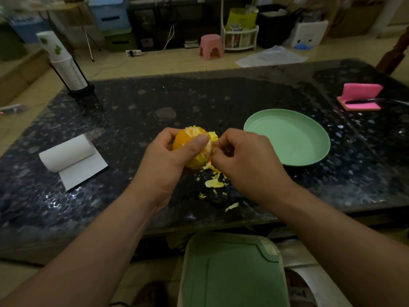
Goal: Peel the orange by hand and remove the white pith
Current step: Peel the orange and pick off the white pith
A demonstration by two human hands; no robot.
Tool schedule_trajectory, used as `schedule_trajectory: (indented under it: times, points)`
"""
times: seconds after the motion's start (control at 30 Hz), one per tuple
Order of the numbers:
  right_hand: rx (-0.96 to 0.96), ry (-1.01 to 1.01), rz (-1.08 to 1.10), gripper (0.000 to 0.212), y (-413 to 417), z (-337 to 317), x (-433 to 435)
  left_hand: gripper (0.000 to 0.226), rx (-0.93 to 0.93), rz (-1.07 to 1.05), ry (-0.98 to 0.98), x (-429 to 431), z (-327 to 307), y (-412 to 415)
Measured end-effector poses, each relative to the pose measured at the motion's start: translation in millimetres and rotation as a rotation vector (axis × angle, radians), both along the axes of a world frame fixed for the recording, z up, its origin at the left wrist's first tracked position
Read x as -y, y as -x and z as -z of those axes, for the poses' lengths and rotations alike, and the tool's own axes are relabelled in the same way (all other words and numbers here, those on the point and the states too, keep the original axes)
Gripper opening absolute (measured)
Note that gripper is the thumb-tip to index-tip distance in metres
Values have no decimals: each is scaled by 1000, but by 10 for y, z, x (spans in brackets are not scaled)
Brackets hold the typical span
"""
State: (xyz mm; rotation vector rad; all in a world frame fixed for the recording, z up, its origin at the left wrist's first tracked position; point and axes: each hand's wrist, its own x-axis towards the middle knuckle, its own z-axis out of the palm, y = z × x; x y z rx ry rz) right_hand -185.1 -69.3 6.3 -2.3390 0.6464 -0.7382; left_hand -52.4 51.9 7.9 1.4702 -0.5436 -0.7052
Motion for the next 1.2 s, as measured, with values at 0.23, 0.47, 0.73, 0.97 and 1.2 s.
schedule_trajectory:
  times: [0.23, 0.47, 0.73, 0.97, 1.2]
  points:
    - [54, -100, -11, 7, 23, -38, 35, 66, -219, 11, 55, 19, -41, -12]
    - [52, -149, -66, 4, 28, -62, 44, 56, -191, 25, 74, -3, -65, -46]
    - [-15, 71, -34, 11, 37, -49, 32, 58, -3, 52, 13, -41, -54, -22]
    - [87, -162, -34, 13, 20, -113, -11, 51, -132, 63, 74, -21, -65, -4]
    - [170, -409, -110, 11, 5, -157, 18, 59, -323, 79, 146, -31, -128, 14]
